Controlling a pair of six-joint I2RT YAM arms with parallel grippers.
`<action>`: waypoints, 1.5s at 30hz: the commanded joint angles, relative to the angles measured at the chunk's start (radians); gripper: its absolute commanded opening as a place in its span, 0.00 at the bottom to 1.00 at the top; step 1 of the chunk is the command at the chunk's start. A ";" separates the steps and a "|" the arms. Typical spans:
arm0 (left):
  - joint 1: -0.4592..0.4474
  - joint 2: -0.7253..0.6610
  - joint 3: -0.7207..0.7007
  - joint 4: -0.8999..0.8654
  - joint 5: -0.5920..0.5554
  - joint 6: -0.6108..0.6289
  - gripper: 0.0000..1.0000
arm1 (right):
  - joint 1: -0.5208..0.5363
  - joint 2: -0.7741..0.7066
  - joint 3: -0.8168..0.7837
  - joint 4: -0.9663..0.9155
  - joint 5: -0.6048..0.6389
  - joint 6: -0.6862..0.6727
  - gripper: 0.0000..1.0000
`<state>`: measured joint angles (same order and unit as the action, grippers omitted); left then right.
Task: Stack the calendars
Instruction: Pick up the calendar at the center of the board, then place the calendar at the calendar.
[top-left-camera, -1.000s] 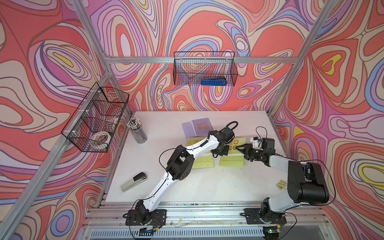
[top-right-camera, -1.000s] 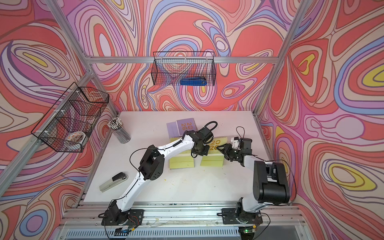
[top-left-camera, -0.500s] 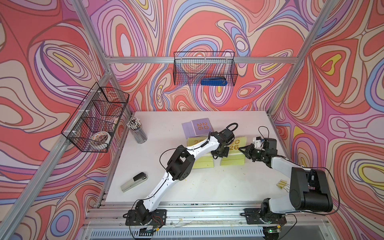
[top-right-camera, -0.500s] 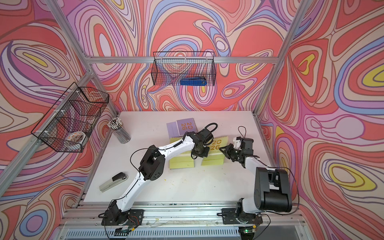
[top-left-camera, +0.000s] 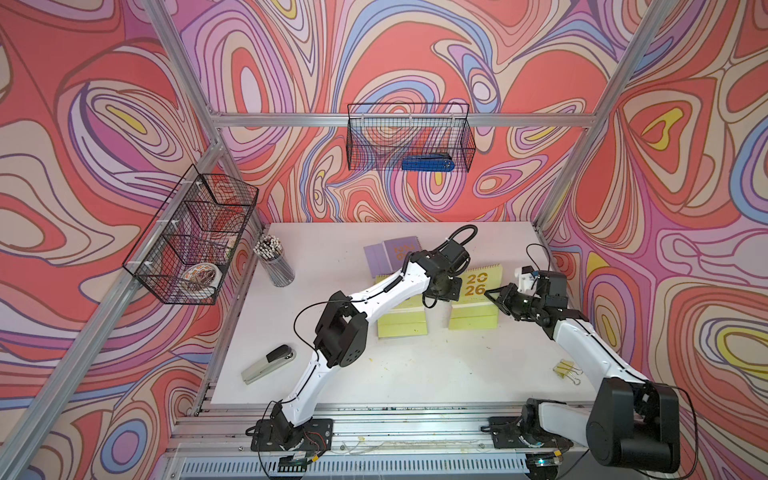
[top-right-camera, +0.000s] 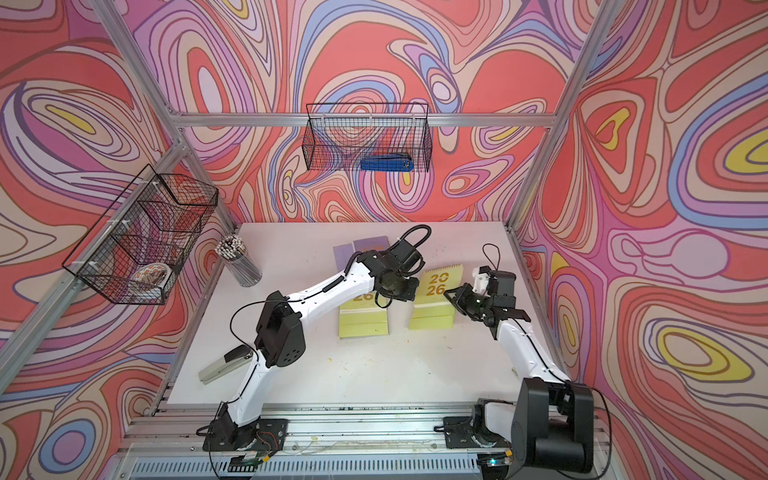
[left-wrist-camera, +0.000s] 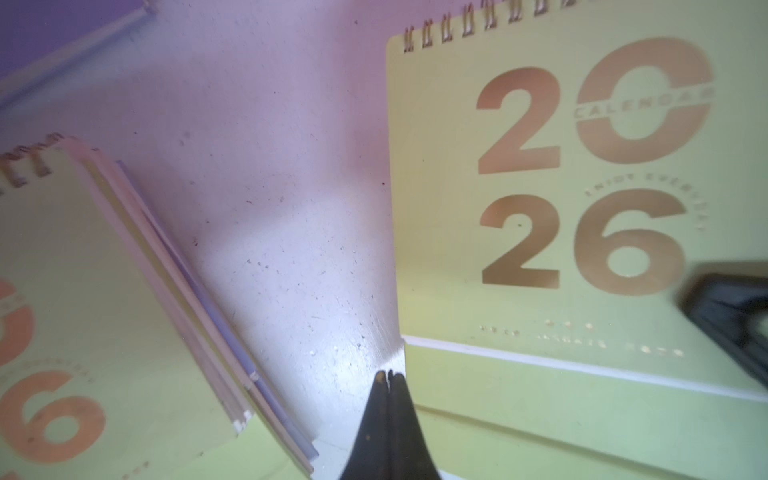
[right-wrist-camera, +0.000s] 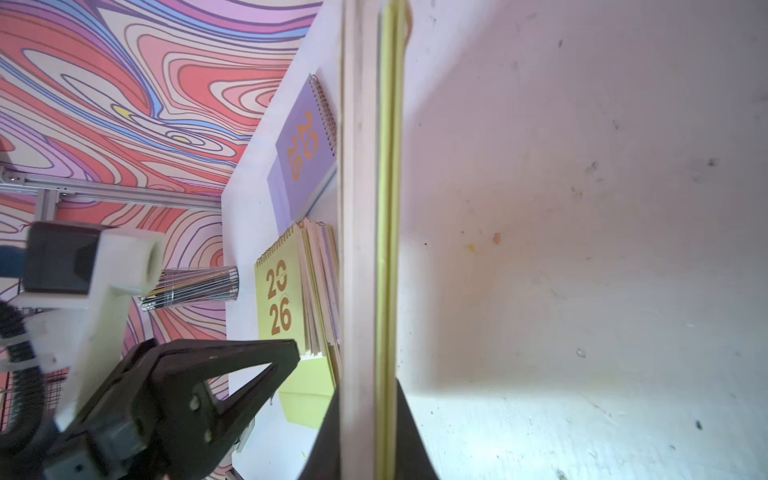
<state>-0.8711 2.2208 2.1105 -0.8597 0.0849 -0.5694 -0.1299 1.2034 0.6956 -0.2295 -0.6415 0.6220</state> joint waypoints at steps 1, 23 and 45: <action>0.016 -0.118 -0.053 -0.011 -0.020 -0.014 0.00 | 0.010 -0.042 0.041 -0.002 -0.055 0.017 0.00; 0.386 -0.642 -0.917 0.184 0.036 -0.059 0.00 | 0.472 0.378 0.080 0.731 -0.091 0.410 0.00; 0.454 -0.533 -0.963 0.258 0.126 -0.056 0.00 | 0.512 0.645 0.068 1.023 -0.149 0.521 0.00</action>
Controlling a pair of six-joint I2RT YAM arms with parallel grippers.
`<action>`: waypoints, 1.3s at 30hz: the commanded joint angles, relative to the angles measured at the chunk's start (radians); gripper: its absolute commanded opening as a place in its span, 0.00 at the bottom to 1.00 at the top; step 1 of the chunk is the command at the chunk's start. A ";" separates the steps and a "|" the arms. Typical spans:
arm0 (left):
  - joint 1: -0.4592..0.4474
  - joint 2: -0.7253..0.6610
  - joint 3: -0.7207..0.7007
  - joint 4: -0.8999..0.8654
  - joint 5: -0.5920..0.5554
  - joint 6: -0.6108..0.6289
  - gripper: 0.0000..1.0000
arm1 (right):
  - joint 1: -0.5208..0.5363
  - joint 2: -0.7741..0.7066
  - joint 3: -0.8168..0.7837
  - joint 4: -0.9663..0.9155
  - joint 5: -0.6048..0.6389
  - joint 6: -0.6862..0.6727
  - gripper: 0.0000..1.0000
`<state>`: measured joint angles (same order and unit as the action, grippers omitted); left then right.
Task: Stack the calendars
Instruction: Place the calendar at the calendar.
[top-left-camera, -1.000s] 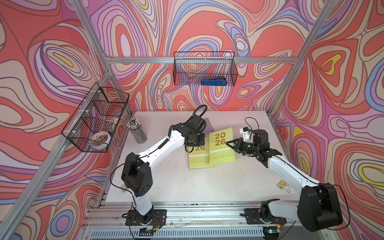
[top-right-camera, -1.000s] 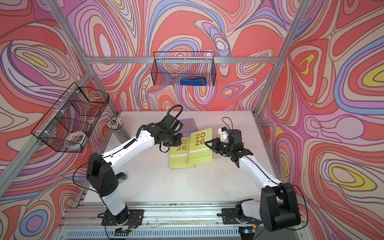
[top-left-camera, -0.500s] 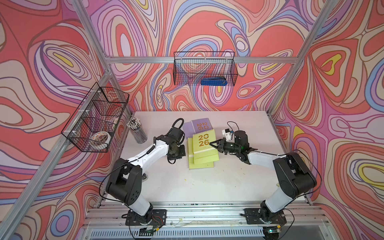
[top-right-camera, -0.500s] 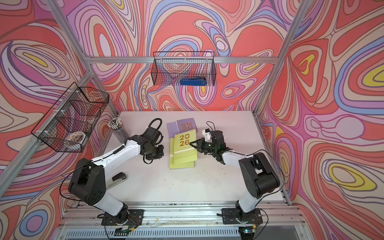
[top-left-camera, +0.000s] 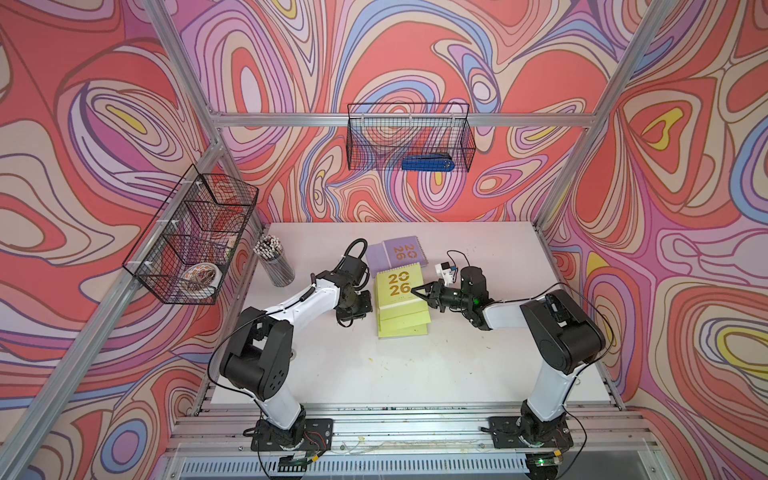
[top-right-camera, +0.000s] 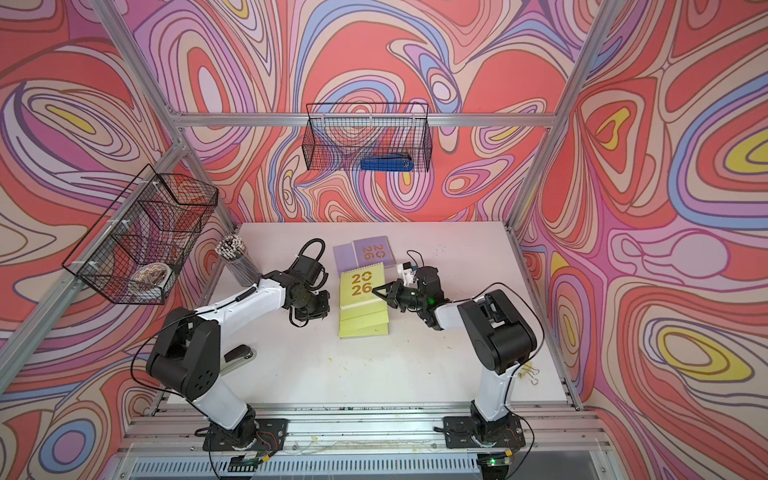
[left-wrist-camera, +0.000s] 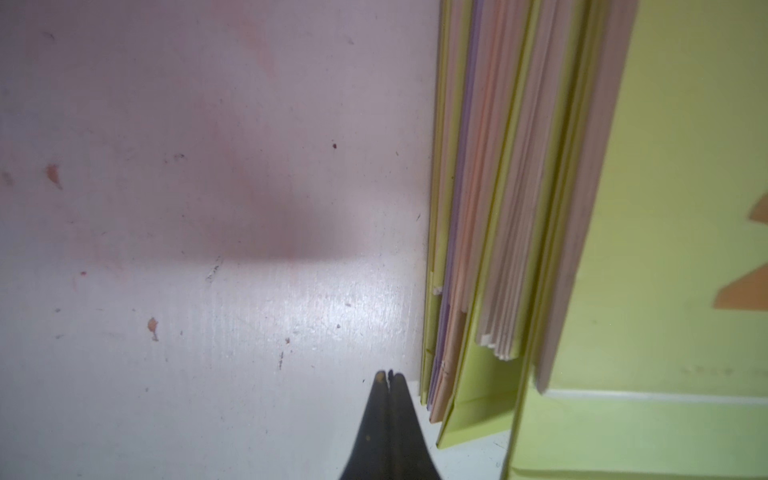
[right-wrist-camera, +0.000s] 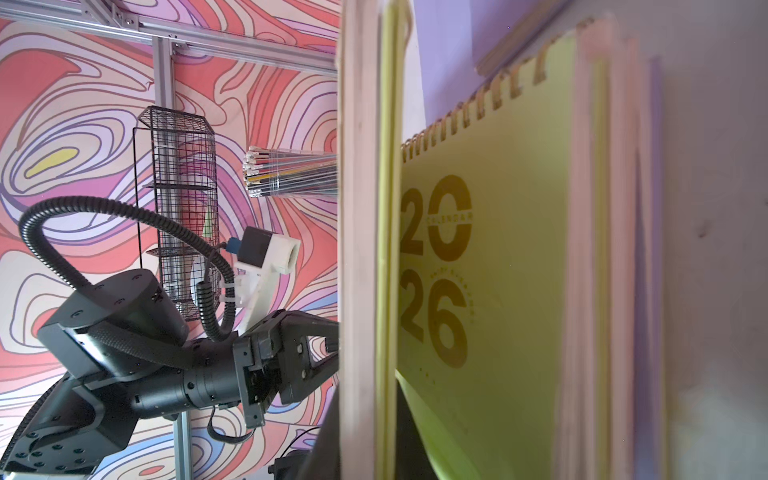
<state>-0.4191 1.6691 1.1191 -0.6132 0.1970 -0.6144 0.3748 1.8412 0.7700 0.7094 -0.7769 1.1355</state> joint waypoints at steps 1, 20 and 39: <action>0.003 0.023 0.032 0.013 0.018 -0.011 0.00 | 0.007 0.009 -0.008 0.080 -0.010 0.006 0.00; 0.003 0.052 0.061 0.030 0.047 -0.023 0.00 | 0.022 0.017 -0.006 0.025 0.010 -0.026 0.04; -0.009 0.056 0.087 0.029 0.060 -0.036 0.00 | 0.022 -0.092 0.100 -0.403 0.121 -0.210 0.53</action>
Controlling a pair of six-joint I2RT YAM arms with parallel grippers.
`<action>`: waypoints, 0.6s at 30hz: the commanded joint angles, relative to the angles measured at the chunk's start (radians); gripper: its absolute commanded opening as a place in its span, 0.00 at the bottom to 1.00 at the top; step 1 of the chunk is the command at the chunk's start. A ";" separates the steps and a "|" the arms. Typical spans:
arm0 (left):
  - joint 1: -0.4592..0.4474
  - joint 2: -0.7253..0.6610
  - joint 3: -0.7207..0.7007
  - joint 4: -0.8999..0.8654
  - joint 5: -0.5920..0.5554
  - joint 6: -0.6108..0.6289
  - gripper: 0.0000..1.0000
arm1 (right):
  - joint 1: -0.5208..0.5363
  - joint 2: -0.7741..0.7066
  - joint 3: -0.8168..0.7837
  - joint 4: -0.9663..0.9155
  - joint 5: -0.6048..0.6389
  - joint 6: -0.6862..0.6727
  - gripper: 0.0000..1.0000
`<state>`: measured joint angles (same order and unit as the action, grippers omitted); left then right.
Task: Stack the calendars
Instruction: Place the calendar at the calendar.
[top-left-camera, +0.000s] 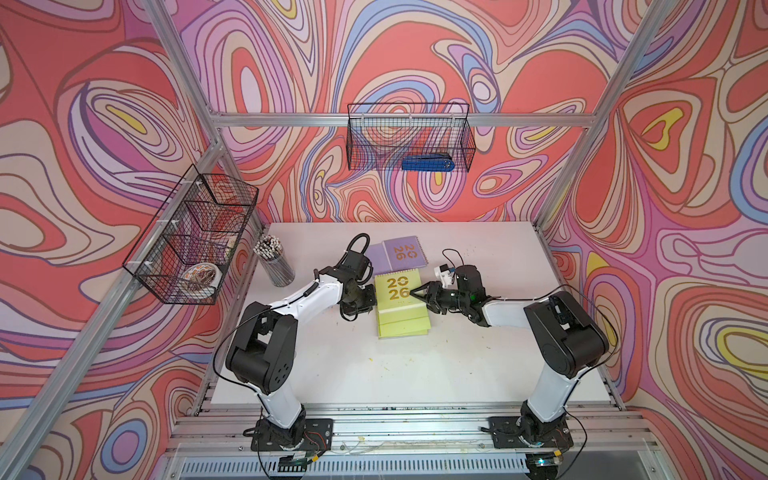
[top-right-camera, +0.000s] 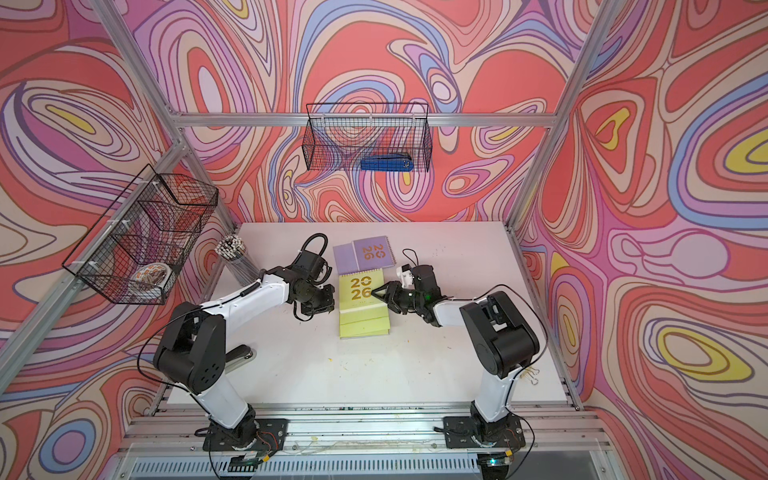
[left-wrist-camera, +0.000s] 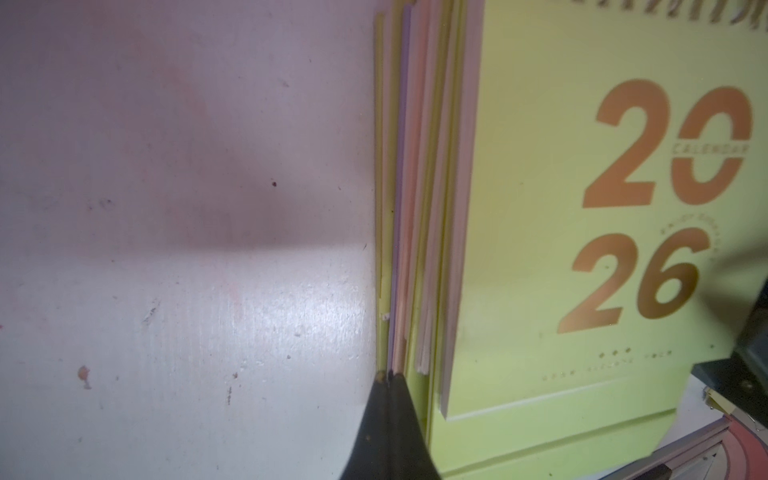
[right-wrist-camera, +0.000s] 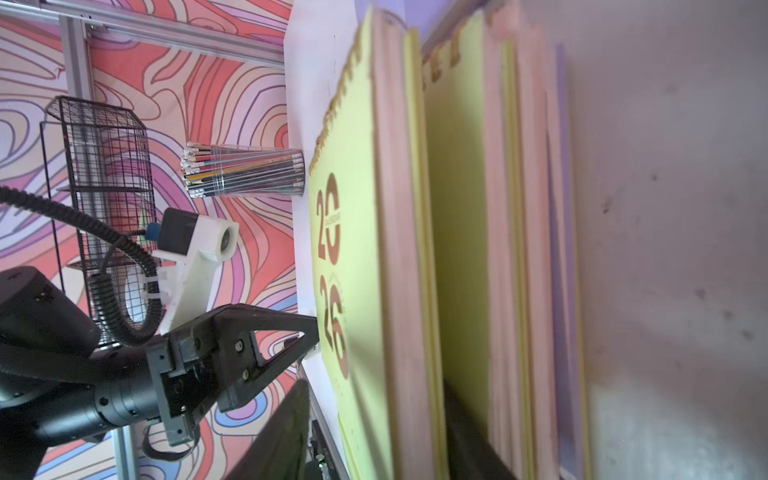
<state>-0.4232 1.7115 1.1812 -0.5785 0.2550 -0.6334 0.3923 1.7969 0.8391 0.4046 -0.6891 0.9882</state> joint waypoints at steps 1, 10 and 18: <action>-0.005 0.016 0.026 -0.006 0.000 -0.016 0.00 | 0.005 -0.051 0.039 -0.126 0.039 -0.075 0.54; -0.006 0.022 0.039 -0.007 0.002 -0.018 0.00 | 0.009 -0.036 0.094 -0.256 0.069 -0.124 0.61; -0.008 0.025 0.051 -0.018 -0.001 -0.013 0.00 | 0.020 -0.046 0.148 -0.425 0.142 -0.223 0.65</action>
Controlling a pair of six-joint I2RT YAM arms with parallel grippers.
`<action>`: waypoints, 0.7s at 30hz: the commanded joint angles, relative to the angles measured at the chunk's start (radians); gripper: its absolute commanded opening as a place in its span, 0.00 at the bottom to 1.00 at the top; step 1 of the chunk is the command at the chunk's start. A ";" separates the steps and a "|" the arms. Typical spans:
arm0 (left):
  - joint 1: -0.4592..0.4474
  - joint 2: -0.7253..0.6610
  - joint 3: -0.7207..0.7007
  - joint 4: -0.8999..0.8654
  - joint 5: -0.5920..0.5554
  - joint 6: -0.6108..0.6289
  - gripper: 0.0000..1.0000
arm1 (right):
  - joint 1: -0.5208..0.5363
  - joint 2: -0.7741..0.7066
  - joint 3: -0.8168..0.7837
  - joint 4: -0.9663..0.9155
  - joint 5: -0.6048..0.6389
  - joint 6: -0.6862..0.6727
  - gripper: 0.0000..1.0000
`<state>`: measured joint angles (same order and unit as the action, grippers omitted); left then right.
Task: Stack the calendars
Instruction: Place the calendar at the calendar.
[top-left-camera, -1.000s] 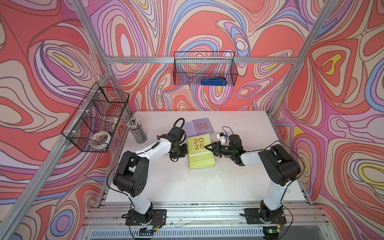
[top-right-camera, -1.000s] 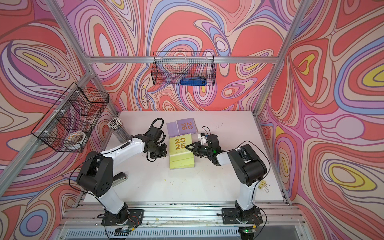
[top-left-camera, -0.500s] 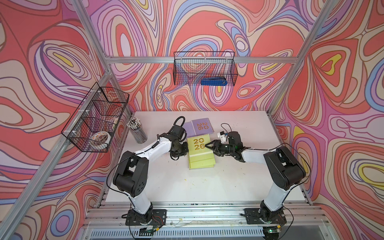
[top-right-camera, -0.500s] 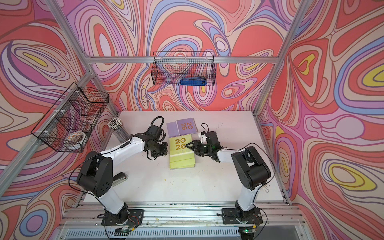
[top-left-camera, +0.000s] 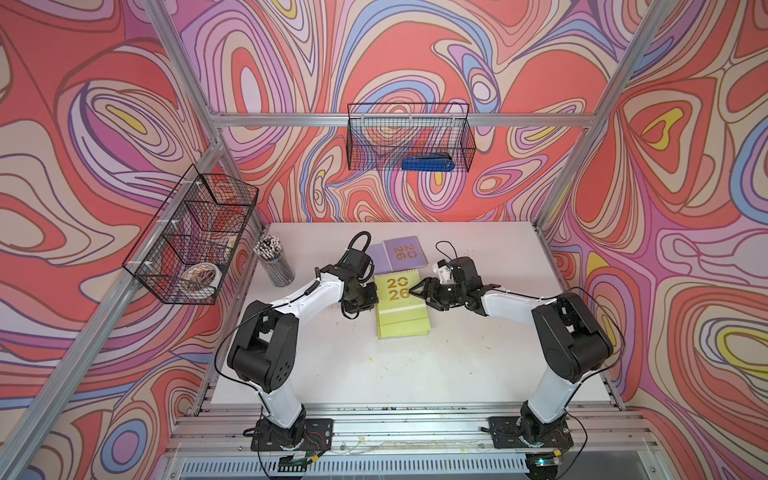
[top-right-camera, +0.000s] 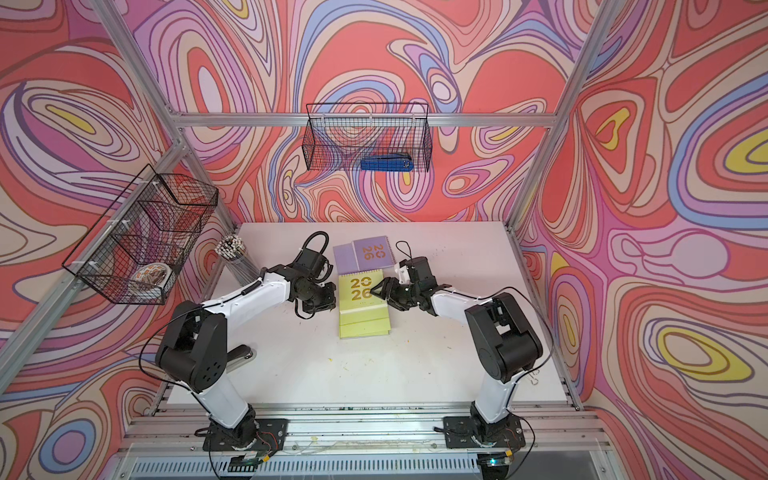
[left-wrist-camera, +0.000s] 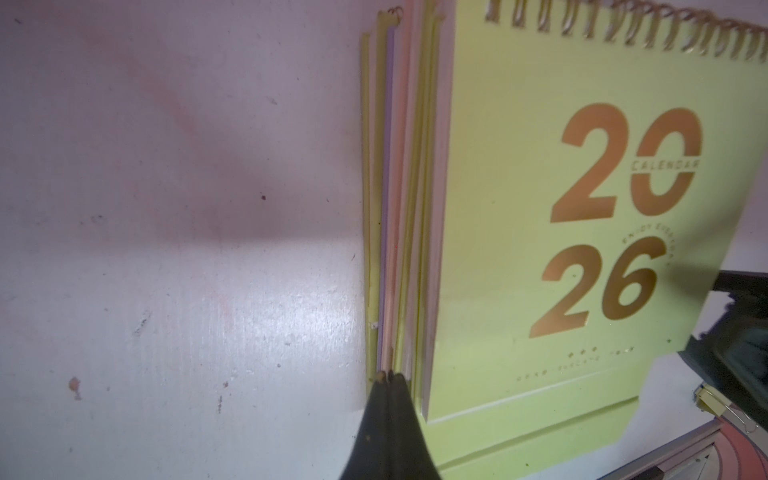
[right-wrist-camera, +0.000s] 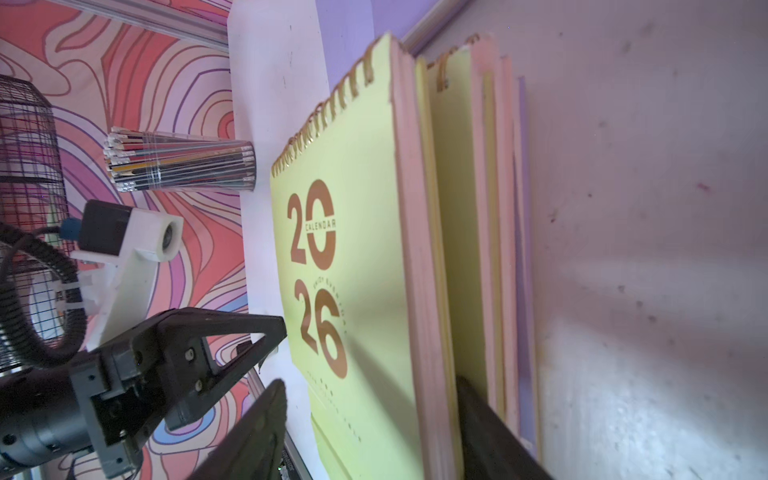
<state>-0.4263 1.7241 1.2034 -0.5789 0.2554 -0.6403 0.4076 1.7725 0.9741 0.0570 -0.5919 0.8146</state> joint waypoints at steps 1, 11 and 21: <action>-0.006 0.010 0.027 -0.015 -0.001 -0.006 0.00 | 0.004 -0.018 0.018 -0.082 0.043 -0.049 0.66; -0.005 0.023 0.065 -0.047 -0.005 0.016 0.00 | 0.008 -0.050 0.052 -0.207 0.125 -0.083 0.70; -0.005 0.021 0.056 -0.043 -0.006 0.011 0.00 | 0.018 -0.070 0.048 -0.227 0.116 -0.093 0.71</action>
<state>-0.4267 1.7329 1.2510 -0.5922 0.2581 -0.6353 0.4149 1.7344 1.0145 -0.1528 -0.4862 0.7376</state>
